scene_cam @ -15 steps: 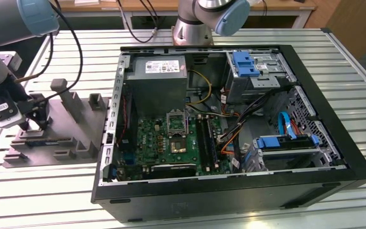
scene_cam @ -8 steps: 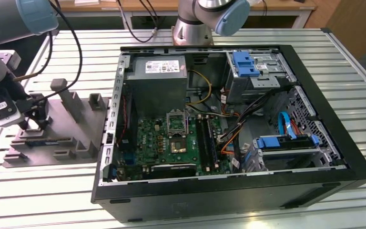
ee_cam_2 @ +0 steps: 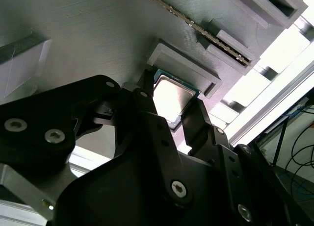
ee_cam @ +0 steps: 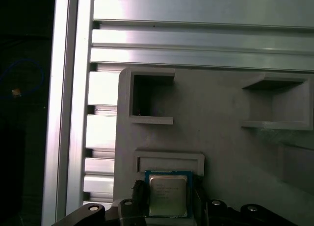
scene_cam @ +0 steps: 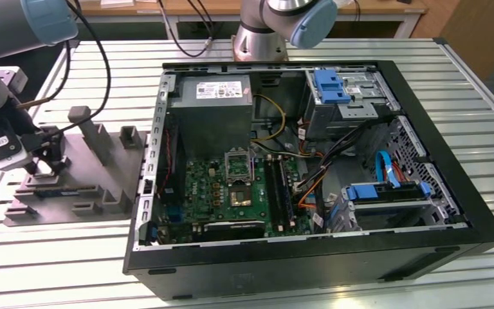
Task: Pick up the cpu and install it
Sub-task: 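Pick up the cpu and move it towards the insertion slot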
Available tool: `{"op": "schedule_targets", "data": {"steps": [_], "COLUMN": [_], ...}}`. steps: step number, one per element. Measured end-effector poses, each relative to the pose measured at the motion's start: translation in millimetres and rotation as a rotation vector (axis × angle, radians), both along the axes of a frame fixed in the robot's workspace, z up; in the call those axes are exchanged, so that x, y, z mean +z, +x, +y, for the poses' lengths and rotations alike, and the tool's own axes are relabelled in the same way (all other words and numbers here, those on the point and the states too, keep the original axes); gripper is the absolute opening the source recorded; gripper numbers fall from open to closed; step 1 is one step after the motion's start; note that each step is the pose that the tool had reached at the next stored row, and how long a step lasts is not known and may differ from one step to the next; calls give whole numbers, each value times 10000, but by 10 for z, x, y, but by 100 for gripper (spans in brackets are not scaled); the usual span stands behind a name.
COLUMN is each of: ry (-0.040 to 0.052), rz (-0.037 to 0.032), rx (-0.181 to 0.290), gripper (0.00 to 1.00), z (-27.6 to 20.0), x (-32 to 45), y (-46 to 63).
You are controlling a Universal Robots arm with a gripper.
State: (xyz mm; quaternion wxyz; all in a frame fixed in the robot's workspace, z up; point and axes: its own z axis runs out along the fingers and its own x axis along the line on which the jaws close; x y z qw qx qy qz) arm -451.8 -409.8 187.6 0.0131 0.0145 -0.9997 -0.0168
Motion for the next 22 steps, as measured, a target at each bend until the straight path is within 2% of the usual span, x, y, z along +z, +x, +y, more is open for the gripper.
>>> {"op": "schedule_targets", "data": {"steps": [22], "ry": [5], "rz": [-2], "rx": [0], "gripper": [47], "z": [0], "x": [70], "y": [0]}}
